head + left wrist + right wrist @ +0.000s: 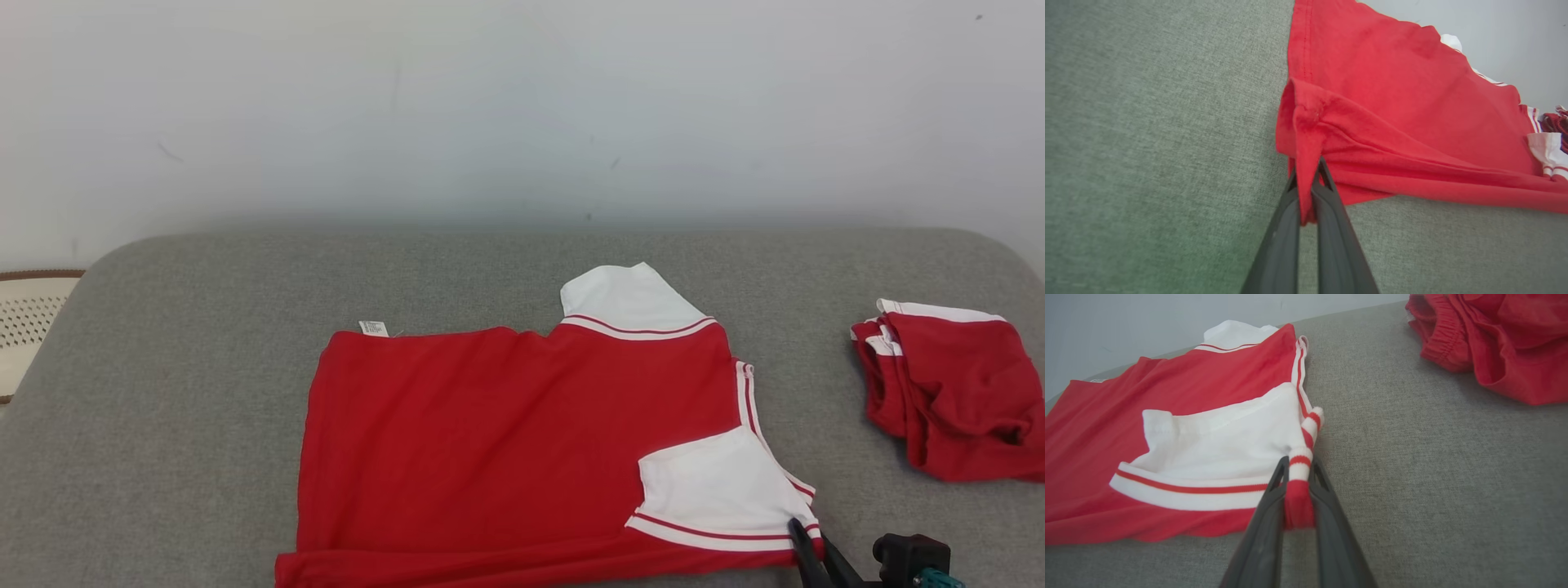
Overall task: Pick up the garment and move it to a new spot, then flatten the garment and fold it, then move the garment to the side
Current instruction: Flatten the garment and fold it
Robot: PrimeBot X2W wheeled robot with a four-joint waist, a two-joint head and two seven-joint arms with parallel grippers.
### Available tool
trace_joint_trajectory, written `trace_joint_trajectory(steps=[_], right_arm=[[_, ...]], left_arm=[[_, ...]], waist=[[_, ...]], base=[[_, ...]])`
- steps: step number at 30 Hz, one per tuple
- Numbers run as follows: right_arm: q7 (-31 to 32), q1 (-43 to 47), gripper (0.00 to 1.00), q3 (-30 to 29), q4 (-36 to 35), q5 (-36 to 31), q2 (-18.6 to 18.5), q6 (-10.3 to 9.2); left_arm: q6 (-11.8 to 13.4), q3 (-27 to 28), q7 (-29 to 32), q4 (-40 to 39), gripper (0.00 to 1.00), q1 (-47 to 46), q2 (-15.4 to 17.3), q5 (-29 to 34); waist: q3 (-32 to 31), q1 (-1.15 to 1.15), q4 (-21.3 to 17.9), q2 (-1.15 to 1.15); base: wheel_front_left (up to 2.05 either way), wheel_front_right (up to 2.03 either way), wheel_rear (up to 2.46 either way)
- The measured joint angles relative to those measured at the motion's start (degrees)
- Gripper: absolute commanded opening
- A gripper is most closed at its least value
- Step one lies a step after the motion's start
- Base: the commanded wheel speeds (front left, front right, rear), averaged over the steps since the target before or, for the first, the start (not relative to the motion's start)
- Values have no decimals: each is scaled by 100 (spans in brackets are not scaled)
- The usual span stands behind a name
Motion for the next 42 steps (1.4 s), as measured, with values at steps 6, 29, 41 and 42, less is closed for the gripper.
trace_joint_trajectory(steps=[6, 29, 41, 42], right_arm=[[0, 57, 0, 30, -92, 4, 41, 0], [-1, -92, 100, -309, -243, -255, 114, -2], [-1, -359, 100, -1451, -988, -1377, 331, -2], [-1, -450, 100, -1484, -1004, -1438, 346, -2]], left_arm=[[-1, 100, 0, -9, 0, -123, 69, 143], [2, -269, -1, 9, 100, -439, 47, 191], [13, 698, -1, -756, 100, -690, 11, 1464], [12, 731, -1, -801, 100, -747, -3, 1541]], waist=[[81, 0, 31, 0], [480, 1, 156, 0], [720, 1, 254, 0], [753, 1, 255, 0]], base=[[0, 0, 0], [0, 0, 0], [0, 0, 0], [0, 0, 0]])
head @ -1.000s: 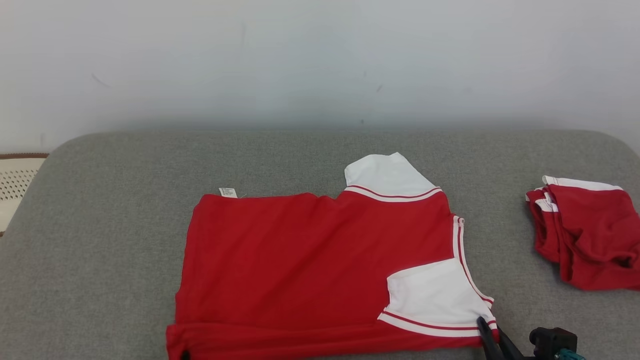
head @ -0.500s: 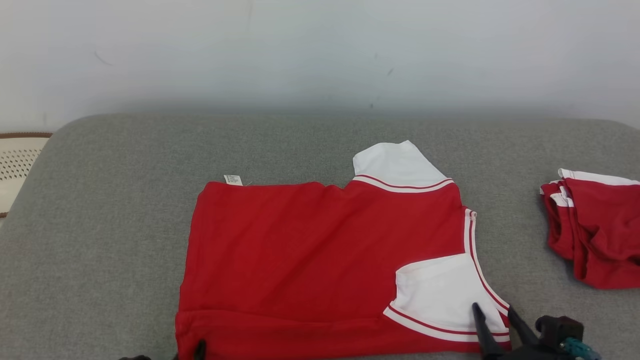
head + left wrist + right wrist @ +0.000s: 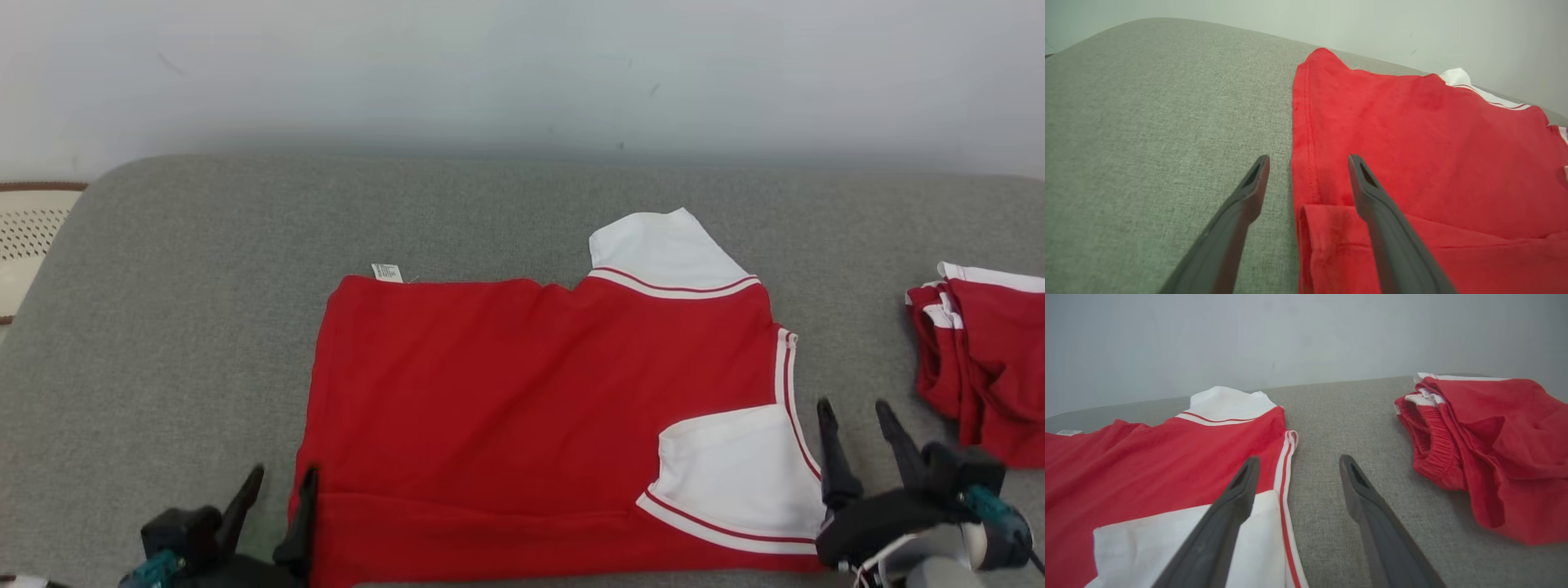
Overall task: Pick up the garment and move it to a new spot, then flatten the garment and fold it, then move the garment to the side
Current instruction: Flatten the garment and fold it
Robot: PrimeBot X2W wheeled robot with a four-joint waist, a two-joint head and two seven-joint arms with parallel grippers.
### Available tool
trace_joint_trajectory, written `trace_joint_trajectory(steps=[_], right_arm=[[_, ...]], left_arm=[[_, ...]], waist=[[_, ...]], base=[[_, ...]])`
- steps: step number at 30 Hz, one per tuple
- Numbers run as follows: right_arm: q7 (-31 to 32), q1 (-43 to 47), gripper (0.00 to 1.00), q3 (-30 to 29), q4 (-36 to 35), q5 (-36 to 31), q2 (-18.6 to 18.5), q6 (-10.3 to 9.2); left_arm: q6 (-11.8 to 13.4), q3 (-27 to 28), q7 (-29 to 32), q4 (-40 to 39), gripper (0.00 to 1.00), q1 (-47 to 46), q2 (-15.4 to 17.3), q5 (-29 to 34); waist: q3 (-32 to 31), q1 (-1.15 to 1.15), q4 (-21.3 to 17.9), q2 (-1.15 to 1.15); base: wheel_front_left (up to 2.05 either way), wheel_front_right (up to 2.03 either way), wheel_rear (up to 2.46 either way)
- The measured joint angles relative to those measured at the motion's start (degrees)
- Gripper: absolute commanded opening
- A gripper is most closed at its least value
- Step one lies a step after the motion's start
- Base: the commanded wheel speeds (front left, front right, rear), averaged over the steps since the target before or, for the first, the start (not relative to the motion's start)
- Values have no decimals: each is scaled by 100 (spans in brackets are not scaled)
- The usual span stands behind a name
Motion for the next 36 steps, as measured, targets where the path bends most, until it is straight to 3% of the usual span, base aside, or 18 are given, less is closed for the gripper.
trace_joint_trajectory(steps=[8, 14, 22, 36], right_arm=[[0, -739, 100, -73, 25, -287, 44, 0], [0, -1330, 100, -34, 82, -368, 78, 0], [0, -1807, 100, 180, 13, -370, 241, 0], [0, -1935, 100, 191, -192, -246, 261, 0]], left_arm=[[-7, -21, 0, 3, 100, -744, 12, 336], [-8, -666, 0, 361, 100, -1623, 180, 178], [-8, -886, 0, 955, 100, -2620, 475, -91], [-8, -1216, 1, 2413, 100, -3947, 570, -320]], waist=[[322, 0, -13, 0], [708, 1, -16, 0], [1239, 1, -84, 0], [1732, 0, -534, 1]], base=[[0, 0, 0], [0, 0, 0], [0, 0, 0], [0, 0, 0]])
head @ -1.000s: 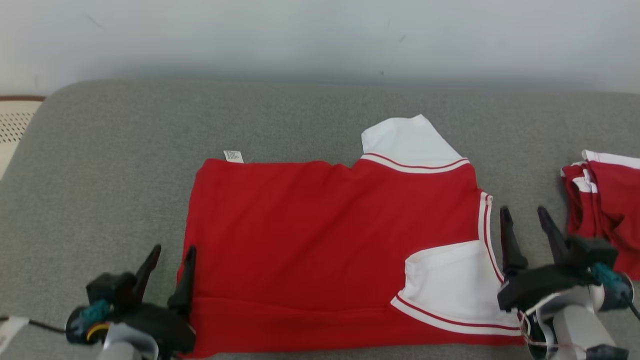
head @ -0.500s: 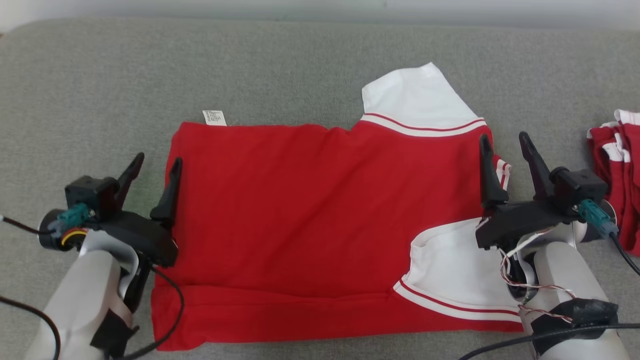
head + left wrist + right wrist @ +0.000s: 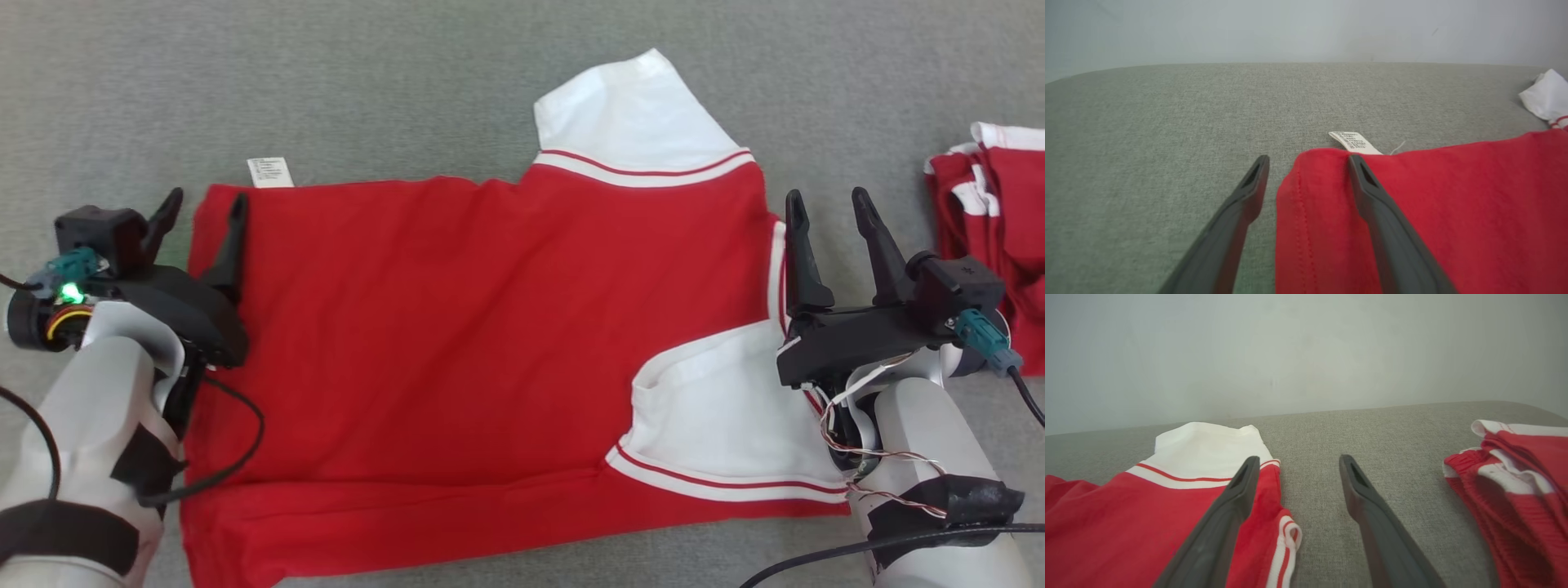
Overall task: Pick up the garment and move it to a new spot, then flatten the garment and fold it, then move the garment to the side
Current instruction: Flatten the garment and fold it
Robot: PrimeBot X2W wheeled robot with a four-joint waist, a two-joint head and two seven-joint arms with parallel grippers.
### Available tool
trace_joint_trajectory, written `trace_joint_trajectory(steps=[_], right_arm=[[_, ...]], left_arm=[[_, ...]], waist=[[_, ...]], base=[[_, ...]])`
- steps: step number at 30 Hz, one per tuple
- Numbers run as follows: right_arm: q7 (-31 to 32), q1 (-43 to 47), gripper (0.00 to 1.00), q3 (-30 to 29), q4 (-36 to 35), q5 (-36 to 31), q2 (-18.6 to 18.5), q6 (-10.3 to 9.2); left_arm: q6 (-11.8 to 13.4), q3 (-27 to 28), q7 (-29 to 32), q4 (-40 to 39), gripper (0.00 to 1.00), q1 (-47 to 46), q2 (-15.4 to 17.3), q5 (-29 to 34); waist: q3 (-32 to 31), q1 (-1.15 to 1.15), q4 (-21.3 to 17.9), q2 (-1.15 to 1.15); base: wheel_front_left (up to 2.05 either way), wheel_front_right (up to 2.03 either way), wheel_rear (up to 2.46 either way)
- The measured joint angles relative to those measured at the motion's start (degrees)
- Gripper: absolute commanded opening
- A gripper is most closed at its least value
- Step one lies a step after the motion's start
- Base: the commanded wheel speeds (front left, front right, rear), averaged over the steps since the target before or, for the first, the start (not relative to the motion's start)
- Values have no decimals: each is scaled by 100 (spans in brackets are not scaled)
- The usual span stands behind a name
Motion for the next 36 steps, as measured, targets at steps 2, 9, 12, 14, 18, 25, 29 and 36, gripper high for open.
trace_joint_trajectory(steps=[2, 9, 12, 14, 18, 25, 29, 36], right_arm=[[0, 16, 100, -9, -15, 1, 8, 0], [0, 119, 100, -112, -63, 26, 7, 0], [0, 120, 100, -175, -90, 25, 1, 0], [0, 122, 100, -191, -89, 25, -7, 0], [0, 112, 100, -145, -74, 24, 27, 0], [0, -54, 100, -31, 18, 52, 24, 0], [0, -338, 100, 65, 291, 172, -77, 0], [655, -1559, 100, 680, 1473, 716, -444, 0]], left_arm=[[0, 3, 42, 302, 100, -136, 9, -66], [46, 48, 89, 1018, 100, -433, -33, -156], [46, 11, 144, 1226, 100, -485, -114, -183], [46, -10, 140, 1281, 100, -498, -155, -189], [44, -34, 107, 1376, 82, -502, -263, -240], [14, -97, 33, 1248, 0, -514, -309, -253], [53, -105, 15, 975, 0, -508, -332, -224], [180, -76, 13, 155, 0, -217, -476, -45]], waist=[[34, 0, -78, 0], [89, -1, -244, 0], [83, -1, -211, 0], [79, -1, -174, -1], [64, -1, -114, -1], [75, -1, -59, -1], [82, -1, 17, 0], [132, -1, 254, -1]], base=[[0, 0, 0], [0, 0, 0], [0, 0, 0], [0, 0, 0], [0, 0, 0], [0, 0, 0], [0, 0, 0], [0, 0, 0]])
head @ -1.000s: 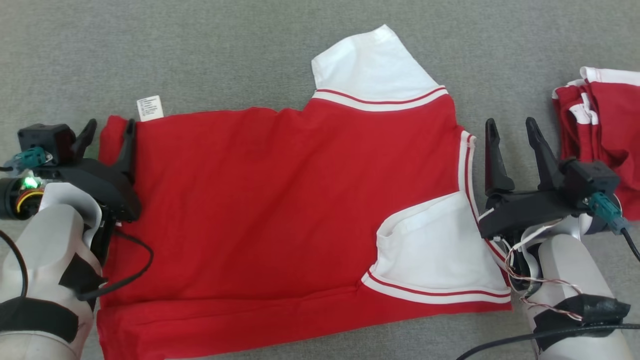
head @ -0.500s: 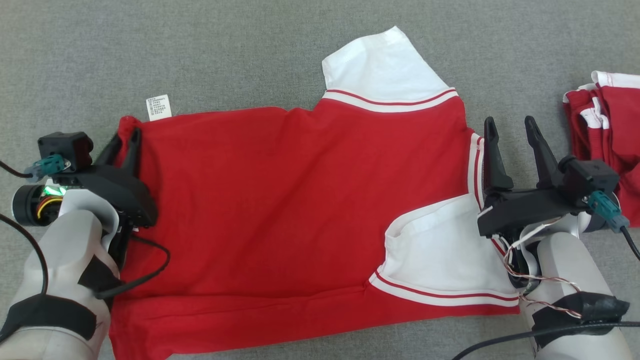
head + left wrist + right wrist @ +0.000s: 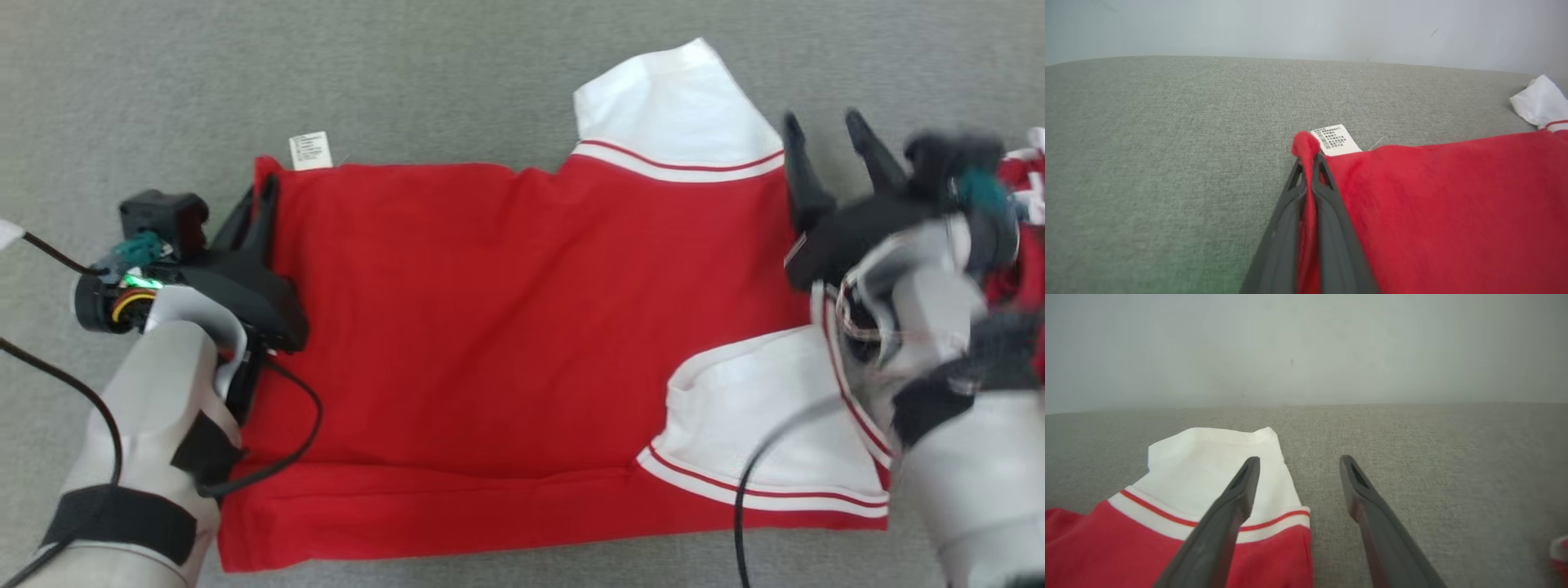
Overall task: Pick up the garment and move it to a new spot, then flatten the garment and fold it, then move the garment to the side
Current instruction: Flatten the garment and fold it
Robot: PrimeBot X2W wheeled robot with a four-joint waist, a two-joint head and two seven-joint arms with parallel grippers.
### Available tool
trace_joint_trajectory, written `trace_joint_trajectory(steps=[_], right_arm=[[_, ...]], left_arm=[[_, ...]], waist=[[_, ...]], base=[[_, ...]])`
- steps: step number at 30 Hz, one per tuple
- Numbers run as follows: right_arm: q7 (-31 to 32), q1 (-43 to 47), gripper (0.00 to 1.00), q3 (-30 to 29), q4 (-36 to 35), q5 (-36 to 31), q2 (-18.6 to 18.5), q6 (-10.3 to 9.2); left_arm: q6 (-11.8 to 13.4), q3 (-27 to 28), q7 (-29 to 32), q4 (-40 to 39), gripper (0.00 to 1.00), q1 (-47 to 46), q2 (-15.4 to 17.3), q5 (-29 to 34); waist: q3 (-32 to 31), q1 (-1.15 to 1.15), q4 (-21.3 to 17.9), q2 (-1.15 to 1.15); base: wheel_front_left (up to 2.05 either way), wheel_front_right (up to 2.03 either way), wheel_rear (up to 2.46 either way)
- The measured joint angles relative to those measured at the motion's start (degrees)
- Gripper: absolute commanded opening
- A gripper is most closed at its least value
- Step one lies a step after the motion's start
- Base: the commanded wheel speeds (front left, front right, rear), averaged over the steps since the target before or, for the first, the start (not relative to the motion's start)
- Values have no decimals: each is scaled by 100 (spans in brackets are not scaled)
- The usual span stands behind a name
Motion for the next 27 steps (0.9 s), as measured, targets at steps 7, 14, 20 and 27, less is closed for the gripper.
trace_joint_trajectory(steps=[7, 14, 20, 27], right_arm=[[814, -1153, 100, 536, 844, 403, -269, -1], [1084, -1899, 100, 996, 1477, 458, -402, -1], [1112, -2273, 100, 1133, 2024, 469, -461, -1], [1095, -2621, 85, 1118, 2554, 470, -488, -1]], left_arm=[[1, 71, -4, -434, 0, 118, -171, 125], [-37, 133, -5, -662, 0, 130, -315, 222], [-80, 154, -21, -791, 0, 113, -420, 304], [-114, 179, -22, -882, 0, 40, -500, 349]], waist=[[145, 0, 284, 0], [377, 0, 545, 0], [569, 0, 725, 0], [789, 0, 848, -1]], base=[[0, 0, 0], [0, 0, 0], [0, 0, 0], [0, 0, 0]])
